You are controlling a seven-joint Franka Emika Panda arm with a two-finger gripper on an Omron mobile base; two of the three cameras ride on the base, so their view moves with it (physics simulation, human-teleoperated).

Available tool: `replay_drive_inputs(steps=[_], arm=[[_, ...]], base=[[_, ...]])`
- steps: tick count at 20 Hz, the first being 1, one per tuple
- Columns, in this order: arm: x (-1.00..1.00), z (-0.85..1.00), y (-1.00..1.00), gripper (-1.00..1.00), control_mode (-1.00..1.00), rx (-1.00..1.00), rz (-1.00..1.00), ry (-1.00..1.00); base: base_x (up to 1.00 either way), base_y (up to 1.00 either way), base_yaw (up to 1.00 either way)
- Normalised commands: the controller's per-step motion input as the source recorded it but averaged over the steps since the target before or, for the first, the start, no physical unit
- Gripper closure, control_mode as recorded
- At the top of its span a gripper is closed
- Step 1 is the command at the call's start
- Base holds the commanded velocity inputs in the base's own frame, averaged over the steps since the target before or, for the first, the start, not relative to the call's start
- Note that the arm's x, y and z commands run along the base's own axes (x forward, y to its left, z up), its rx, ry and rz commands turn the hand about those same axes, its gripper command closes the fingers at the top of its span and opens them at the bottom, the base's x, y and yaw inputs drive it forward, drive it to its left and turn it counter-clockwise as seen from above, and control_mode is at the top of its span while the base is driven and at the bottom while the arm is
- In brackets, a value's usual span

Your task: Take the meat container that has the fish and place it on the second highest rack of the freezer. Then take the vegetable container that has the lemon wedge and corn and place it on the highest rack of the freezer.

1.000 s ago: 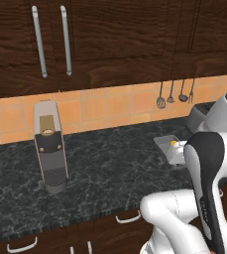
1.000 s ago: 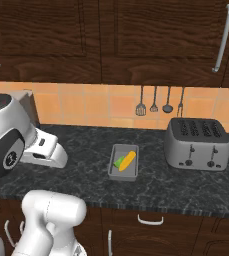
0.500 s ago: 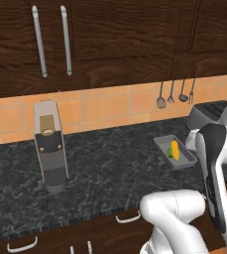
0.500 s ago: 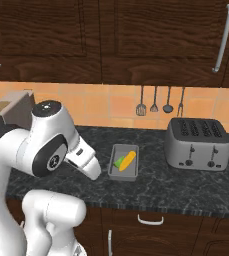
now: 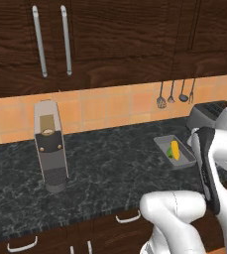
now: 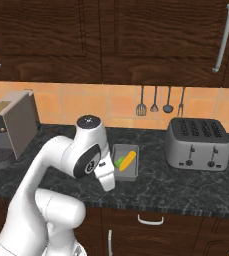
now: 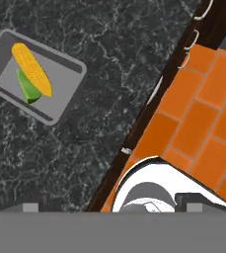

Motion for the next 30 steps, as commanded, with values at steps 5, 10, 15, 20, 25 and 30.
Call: replay_drive_inputs(steps=[5, 10, 15, 20, 25, 30], arm=[[0.72, -0.32, -0.26, -1.00, -1.00, 0.09, -0.27, 0.17], [0.61, -0.28, -0.26, -1.00, -1.00, 0.00, -0.07, 0.16], [0.53, -0.60, -0.04, -1.00, -1.00, 0.01, 0.00, 0.02], [0.36, -0.68, 0.00, -1.00, -1.00, 0.03, 0.00, -0.05], [0.40, -0.41, 0.00, -1.00, -1.00, 0.00, 0.00, 0.00], [0.31, -0.38, 0.00, -1.00, -1.00, 0.00, 0.00, 0.00]], base=[[0.00, 0.00, 0.00], [0.00, 0.00, 0.00], [0.00, 0.00, 0.00], [0.00, 0.00, 0.00], [0.00, 0.00, 0.00], [0.00, 0.00, 0.00]])
